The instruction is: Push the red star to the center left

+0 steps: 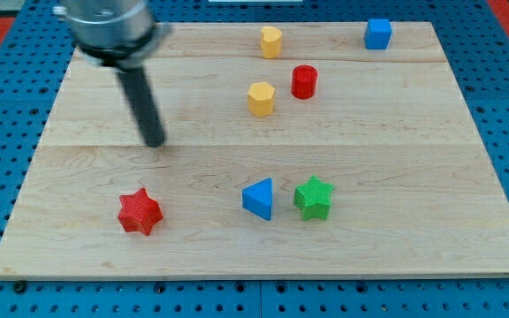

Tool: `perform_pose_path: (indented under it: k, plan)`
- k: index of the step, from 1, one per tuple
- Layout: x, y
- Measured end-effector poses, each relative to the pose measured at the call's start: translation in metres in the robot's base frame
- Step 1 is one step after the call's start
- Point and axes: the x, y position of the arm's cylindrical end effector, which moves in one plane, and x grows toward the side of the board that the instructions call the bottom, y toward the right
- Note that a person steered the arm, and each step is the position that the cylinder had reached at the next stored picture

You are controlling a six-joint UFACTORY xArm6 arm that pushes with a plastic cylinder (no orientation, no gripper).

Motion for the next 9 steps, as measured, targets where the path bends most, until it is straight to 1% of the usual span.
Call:
perform_pose_path:
  k: [1,2,3,4,5,6,7,8,9]
  plan:
    - [0.026,0.063]
    - [0.047,0.023]
    - [0.121,0.037]
    - [0.143,0.027]
    - [0.112,-0.032]
    - [0.12,-0.038]
    - [0.122,-0.073]
    - [0.11,-0.089]
    - [0.088,-0.086]
